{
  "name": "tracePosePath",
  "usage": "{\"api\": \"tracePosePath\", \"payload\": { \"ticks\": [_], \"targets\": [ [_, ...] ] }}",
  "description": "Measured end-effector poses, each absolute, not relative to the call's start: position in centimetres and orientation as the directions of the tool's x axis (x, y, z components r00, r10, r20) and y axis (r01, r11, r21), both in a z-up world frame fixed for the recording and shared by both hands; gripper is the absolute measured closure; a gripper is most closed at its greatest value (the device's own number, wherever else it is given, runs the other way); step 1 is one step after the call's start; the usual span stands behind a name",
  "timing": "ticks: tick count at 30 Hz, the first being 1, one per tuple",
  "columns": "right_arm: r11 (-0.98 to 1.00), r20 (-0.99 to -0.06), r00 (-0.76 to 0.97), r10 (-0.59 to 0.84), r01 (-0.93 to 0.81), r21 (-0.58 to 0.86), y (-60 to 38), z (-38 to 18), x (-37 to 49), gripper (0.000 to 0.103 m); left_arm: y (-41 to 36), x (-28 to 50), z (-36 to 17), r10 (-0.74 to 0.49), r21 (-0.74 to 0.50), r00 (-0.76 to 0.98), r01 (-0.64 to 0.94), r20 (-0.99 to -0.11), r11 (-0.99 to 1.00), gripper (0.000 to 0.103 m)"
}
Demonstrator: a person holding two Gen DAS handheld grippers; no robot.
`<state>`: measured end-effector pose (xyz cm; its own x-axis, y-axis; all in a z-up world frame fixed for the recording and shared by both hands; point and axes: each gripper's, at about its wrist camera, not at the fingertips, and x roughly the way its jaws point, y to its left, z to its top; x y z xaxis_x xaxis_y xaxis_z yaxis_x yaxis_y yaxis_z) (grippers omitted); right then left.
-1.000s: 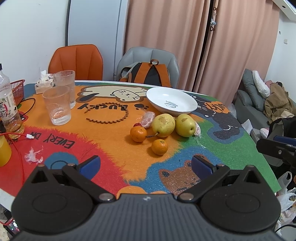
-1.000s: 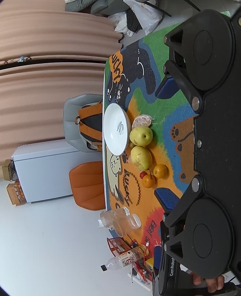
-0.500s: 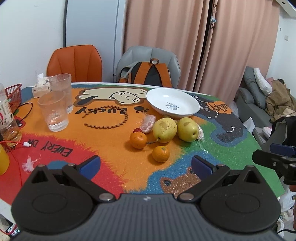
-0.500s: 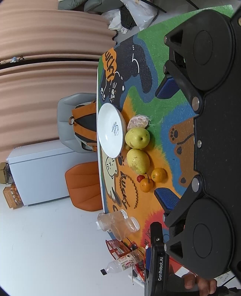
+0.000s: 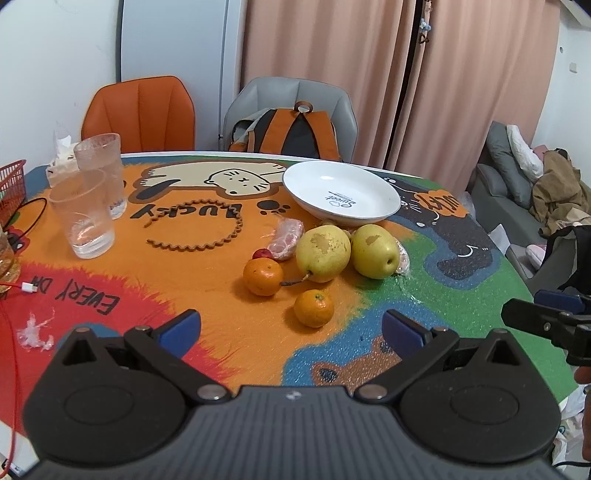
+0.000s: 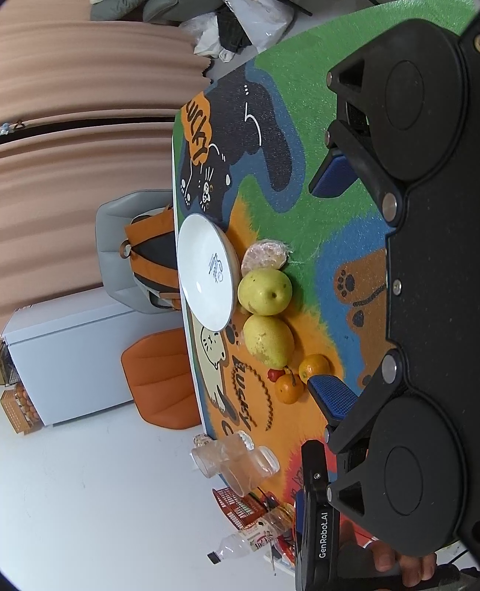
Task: Organize fruits
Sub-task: 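Grasp the small mandarin with the left tool while the right tool grasps the round green pear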
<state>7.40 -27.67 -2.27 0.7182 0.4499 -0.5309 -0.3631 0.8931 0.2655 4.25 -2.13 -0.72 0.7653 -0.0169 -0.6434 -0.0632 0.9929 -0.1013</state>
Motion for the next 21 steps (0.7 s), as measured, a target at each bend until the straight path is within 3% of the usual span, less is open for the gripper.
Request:
{"api": "tracePosePath", "payload": {
  "ticks": [16, 21],
  "targets": [
    [0.872, -0.519, 0.702, 0.489, -0.375, 0.315, -28.7, -4.2, 10.8, 0.001, -2.3, 7.4, -3.4, -0.067, -0.172, 0.766, -0.058, -0.64, 0.983, 0.002],
    [0.88, -0.548, 0.689, 0.474, -0.36, 0.309, -28.6, -5.4, 12.2, 0.006, -2.5, 8.6, -4.3, -0.072, -0.183, 0.76, -0.062, -0.646, 0.981, 0.013]
  ]
}}
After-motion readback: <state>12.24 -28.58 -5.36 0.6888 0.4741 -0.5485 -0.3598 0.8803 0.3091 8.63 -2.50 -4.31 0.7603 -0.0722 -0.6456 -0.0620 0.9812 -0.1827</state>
